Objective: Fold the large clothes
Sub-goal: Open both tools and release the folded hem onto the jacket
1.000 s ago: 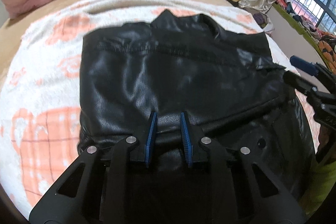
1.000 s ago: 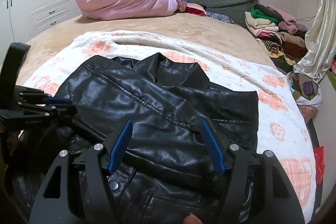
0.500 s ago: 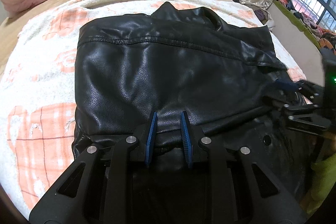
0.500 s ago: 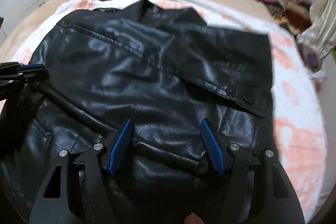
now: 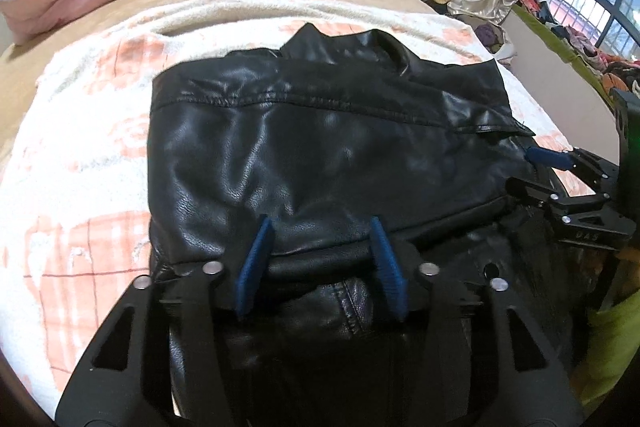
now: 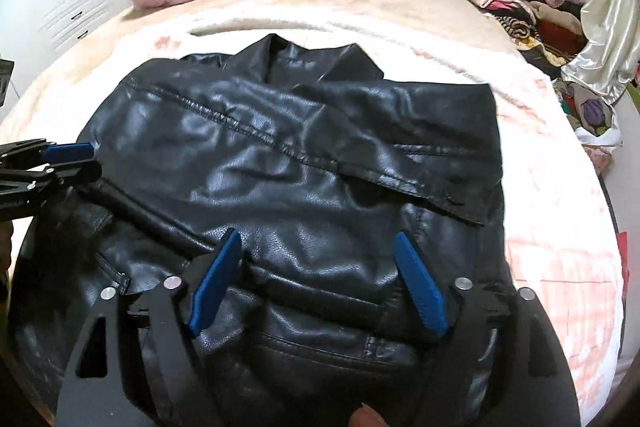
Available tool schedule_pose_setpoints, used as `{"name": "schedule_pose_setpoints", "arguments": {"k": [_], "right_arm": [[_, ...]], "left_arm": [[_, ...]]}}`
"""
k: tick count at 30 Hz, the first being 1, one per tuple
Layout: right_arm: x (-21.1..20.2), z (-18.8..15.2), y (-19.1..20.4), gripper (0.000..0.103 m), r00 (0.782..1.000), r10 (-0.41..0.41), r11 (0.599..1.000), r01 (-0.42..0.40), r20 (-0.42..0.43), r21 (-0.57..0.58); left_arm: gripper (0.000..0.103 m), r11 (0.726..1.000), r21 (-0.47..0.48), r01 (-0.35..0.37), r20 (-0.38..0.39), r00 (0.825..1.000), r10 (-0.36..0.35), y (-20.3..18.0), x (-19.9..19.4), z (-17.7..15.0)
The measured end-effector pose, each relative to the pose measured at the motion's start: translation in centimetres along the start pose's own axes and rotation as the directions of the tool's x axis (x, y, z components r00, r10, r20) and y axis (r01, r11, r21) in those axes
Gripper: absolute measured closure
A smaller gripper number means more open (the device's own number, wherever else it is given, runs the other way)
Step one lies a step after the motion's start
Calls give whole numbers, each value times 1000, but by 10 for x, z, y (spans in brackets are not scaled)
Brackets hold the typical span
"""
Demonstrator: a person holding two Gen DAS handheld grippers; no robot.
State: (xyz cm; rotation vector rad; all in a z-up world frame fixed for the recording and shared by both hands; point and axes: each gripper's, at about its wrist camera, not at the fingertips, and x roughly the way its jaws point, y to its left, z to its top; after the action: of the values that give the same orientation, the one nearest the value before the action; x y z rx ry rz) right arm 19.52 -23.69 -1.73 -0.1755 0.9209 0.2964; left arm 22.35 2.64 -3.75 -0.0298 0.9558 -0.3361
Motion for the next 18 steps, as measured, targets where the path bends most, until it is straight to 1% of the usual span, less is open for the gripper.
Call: {"name": "schedule_pose_setpoints", "arguments": {"k": [2,4,5,6,7,8,9,12,18], "right_arm": [[-6,-1,-3,22,1000,-1,1000,1,10,13],[-14,-1,-3,16,1000,-7,1000,6,26,20],[-20,-2,-4,15,999,-12,1000,11,40,25],[-24,-2,-5,13,999,-14,999,12,51,30],[-26,0,-4,11,998,-13,999,11,62,34],[-29,2,-4,10,997,-11,999,8,74,36],[-32,4,-3,10,996,-10,999,7,84,36],[-40,7,0,9,994,-17,1000,14,107,28],[-56,4,8,8,990,-4,1000,0,140,25]], "left_arm": [[53,1000,0,-4,5,1000,4,0,-2,1],[33,1000,-7,-7,19,1000,8,1,-7,3],[31,1000,-7,-8,25,1000,8,0,-9,3],[25,1000,-5,-9,32,999,9,-1,-12,4],[16,1000,-4,-10,38,999,10,-2,-14,5],[11,1000,-3,-12,42,999,12,-3,-15,5],[9,1000,-1,-19,49,999,19,-3,-18,6],[9,1000,-1,-23,60,998,23,-6,-24,6],[9,999,5,-36,86,996,35,-14,-39,4]]}}
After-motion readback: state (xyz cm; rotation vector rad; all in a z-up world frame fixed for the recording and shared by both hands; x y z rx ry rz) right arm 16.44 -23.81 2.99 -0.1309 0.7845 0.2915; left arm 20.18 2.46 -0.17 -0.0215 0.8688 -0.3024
